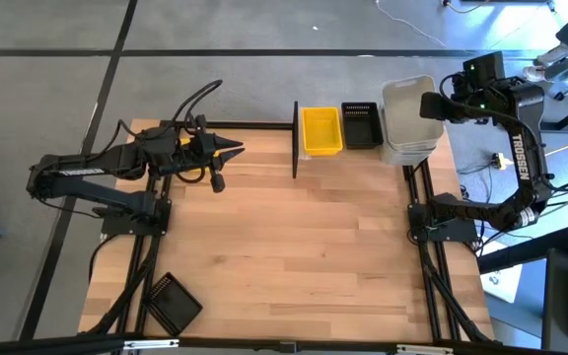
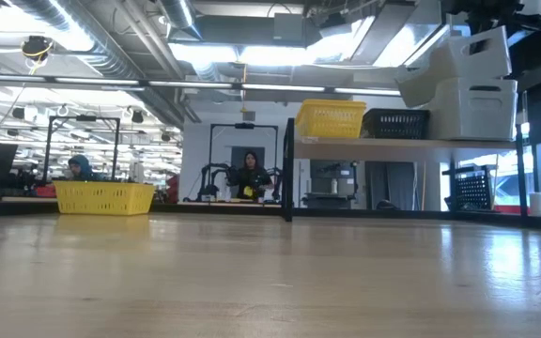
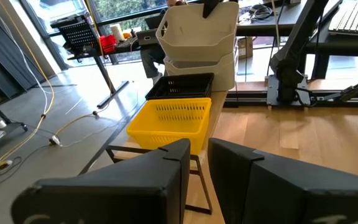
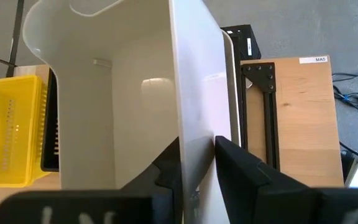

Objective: Stack baskets on shelf by color
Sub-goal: Stack the white bin on top of the white bin on the shelf

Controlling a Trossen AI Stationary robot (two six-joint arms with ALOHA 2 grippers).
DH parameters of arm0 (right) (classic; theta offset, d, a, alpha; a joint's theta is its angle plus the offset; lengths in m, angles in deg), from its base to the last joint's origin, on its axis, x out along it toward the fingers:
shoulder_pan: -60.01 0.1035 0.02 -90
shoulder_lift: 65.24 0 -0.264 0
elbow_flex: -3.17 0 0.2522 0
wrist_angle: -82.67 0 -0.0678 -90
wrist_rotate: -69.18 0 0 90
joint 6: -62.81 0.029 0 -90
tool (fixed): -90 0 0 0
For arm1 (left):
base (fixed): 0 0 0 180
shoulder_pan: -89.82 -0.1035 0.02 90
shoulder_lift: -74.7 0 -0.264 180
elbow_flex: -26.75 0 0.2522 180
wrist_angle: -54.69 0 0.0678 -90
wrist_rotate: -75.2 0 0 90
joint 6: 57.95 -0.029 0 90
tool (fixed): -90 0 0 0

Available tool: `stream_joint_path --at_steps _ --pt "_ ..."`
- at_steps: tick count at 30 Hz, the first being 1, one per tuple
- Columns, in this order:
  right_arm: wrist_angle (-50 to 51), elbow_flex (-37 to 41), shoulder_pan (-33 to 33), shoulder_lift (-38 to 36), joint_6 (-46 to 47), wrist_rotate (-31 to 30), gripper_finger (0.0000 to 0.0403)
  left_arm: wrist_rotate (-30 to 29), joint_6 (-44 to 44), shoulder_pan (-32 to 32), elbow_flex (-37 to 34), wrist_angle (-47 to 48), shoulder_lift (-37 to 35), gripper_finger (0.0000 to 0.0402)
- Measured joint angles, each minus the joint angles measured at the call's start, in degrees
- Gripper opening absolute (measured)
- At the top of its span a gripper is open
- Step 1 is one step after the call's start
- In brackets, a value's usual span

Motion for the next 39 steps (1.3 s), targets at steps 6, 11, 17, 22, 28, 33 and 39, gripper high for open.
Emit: stream_joint_path --at_steps 6,11,17,22,28,33,39 --pt "0.0 0.0 0.0 1.0 -2.5 0.0 0.0081 0.0 0.0 0.0 0.0 0.0 0.0 0.0049" --pt "0.0 0.0 0.0 1.4 -2.5 0.0 0.0080 0.0 0.0 0.0 0.0 0.0 0.0 0.0049" --pt "-0.4 0.0 0.0 1.4 -2.7 0.0 0.0059 0.0 0.0 0.0 0.0 0.0 0.0 0.0049" --pt "-0.5 0.0 0.0 1.4 -2.7 0.0 0.0054 0.0 0.0 0.0 0.0 -1.0 0.0 0.0049" --pt "-0.4 0.0 0.0 1.4 -2.8 0.1 0.0069 0.0 -0.1 0.0 0.0 -1.6 0.0 0.0049" --pt "-0.5 0.0 0.0 1.4 -3.0 0.1 0.0071 0.0 -0.1 0.0 0.0 -1.6 0.0 0.0049" --pt "-0.7 0.0 0.0 1.4 -2.6 1.6 0.0070 0.0 -0.1 0.0 0.0 -1.6 0.0 0.0049"
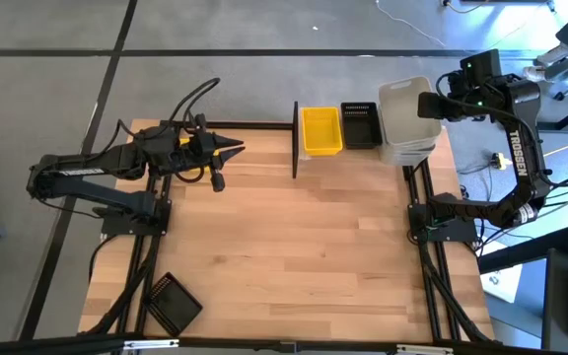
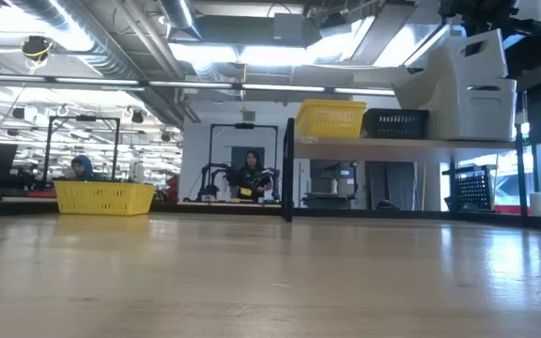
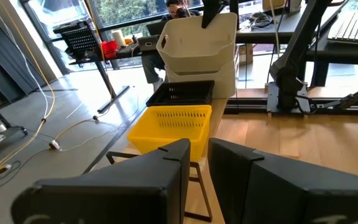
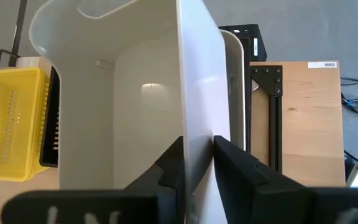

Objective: Stack baskets on shelf by color
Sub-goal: Stack the white bin on top of the white bin on the shelf

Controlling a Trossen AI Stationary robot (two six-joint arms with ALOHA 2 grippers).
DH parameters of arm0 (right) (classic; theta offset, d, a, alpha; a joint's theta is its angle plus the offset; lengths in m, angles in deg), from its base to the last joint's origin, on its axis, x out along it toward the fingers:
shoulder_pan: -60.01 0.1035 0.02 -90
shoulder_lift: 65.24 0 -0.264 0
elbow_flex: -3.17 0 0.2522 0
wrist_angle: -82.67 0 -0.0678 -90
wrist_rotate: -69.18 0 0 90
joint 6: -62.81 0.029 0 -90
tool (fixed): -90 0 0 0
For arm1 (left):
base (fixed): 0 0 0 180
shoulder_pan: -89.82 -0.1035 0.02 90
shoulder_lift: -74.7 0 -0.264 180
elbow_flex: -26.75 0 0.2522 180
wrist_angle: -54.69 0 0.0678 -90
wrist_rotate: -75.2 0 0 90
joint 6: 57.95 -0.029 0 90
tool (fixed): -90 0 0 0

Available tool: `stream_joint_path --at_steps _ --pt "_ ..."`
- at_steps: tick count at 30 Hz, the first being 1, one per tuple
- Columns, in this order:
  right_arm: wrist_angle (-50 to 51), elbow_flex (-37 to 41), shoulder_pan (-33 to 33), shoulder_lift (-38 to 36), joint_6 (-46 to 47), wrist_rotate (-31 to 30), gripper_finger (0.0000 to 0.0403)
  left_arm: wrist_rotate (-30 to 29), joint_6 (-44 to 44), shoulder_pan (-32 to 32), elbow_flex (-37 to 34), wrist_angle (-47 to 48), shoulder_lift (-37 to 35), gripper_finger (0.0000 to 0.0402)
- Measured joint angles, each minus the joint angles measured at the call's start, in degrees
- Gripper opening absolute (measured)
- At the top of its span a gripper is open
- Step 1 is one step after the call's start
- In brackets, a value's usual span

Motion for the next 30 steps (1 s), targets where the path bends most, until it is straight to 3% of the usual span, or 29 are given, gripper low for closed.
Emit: stream_joint_path --at_steps 13,30 --pt "-0.1 0.0 0.0 0.0 -0.2 0.1 0.0040 0.0 0.0 0.0 0.0 0.0 0.0 0.0049" --pt "-0.7 0.0 0.0 -0.1 0.6 0.0 0.0090 0.0 0.0 0.0 0.0 0.0 0.0 0.0049"
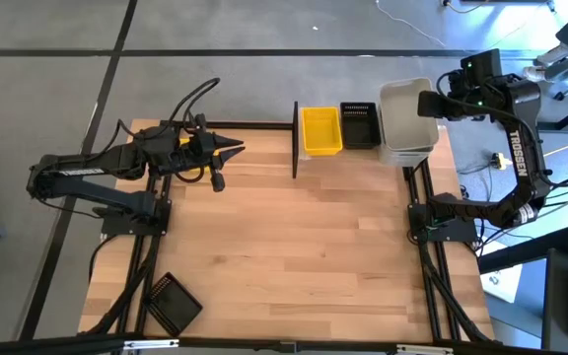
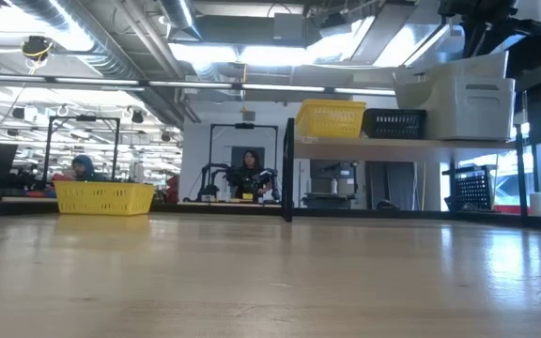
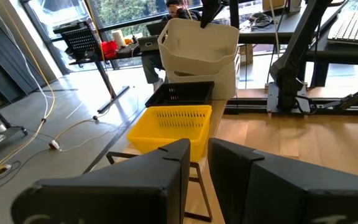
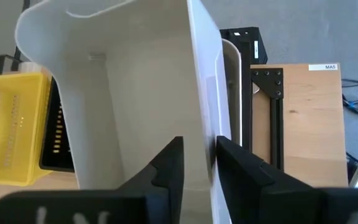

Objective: Stack baskets on shelf by color
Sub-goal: Stack the white bin on top of the white bin on the shelf

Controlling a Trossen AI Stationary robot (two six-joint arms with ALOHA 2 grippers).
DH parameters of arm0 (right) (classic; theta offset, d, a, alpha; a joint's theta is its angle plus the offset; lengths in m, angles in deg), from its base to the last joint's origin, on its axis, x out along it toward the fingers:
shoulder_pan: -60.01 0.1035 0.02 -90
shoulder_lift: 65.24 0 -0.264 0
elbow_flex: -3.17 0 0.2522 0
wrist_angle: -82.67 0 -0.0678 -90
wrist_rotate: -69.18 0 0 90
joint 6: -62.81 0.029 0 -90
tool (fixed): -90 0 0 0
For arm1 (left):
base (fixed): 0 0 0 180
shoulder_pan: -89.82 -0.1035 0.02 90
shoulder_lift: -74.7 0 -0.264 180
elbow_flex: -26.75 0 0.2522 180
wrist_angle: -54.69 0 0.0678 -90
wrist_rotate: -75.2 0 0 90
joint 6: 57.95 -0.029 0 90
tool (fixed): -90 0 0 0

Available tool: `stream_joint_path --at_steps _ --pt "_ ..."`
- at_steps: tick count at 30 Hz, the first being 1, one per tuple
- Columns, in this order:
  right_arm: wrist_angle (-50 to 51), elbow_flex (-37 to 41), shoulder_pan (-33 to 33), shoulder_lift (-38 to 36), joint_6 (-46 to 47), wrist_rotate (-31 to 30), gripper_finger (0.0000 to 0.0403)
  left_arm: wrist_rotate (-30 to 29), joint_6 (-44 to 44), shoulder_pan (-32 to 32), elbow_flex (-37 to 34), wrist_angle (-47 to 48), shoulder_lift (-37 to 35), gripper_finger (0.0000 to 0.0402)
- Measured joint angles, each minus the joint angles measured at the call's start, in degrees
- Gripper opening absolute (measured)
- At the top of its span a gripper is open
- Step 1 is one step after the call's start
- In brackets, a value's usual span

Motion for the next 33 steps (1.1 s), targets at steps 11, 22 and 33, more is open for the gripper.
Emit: stream_joint_path --at_steps 11,22,33 --pt "-1.9 0.0 0.0 -4.3 2.4 -2.8 0.0091 0.0 0.0 0.1 0.0 0.0 0.0 0.0049" --pt "-11.8 0.0 1.2 -9.3 -8.4 3.0 0.0091 0.0 0.0 0.0 0.0 0.0 0.0 0.0049" --pt "-11.5 0.0 1.3 -8.7 -37.2 9.5 0.0091 0.0 0.0 0.0 0.0 -0.5 0.0 0.0049"
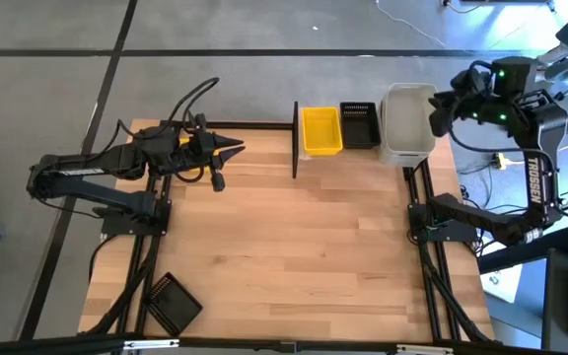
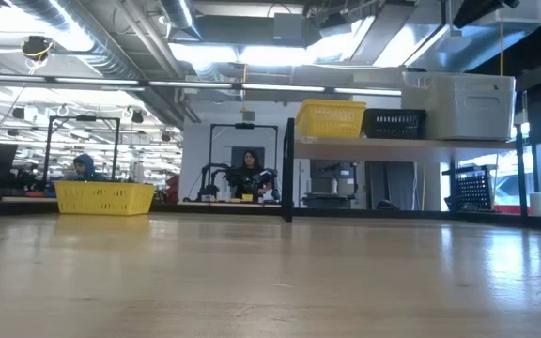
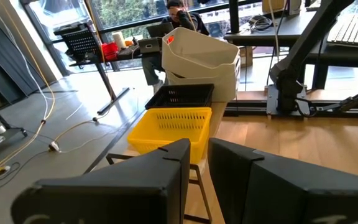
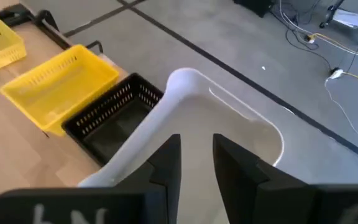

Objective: Stack baskets on shelf by color
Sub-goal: Stack the white bin on top of the white bin on the shelf

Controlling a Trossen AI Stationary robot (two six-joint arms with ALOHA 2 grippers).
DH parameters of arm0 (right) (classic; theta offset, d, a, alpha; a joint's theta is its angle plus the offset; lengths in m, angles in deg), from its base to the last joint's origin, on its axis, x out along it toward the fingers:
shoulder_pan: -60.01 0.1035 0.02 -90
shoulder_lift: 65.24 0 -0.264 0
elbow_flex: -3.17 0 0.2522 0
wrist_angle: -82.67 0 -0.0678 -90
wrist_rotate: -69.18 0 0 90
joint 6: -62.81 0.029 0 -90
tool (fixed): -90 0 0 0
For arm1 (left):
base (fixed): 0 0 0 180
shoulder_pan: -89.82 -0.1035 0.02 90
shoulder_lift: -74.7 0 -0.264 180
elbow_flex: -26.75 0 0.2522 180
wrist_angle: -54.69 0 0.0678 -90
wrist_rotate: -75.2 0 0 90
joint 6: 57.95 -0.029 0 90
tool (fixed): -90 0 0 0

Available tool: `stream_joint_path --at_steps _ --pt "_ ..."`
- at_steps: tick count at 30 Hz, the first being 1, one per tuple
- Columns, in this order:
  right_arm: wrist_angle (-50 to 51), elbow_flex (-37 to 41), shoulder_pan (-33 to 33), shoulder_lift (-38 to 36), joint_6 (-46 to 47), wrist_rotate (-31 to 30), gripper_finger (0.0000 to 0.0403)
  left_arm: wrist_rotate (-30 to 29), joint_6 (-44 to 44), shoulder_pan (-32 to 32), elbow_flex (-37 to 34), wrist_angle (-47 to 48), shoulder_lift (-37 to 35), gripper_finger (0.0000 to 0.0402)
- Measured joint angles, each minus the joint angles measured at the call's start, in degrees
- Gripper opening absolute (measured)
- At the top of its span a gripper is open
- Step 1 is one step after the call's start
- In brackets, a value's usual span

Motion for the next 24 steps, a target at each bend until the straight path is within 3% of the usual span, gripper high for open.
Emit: stream_joint_path --at_steps 8,17,24 --pt "1.8 0.0 5.2 -0.6 -1.2 2.4 0.0091 0.0 0.3 0.0 0.0 0.0 0.0 0.0049" --pt "15.2 0.0 17.3 -3.8 -2.2 2.5 0.0090 0.0 0.6 0.0 0.0 0.0 0.0 0.0049" --pt "16.7 0.0 22.3 -3.9 0.9 2.5 0.0090 -1.2 0.9 0.0 0.0 0.0 0.0 0.0049"
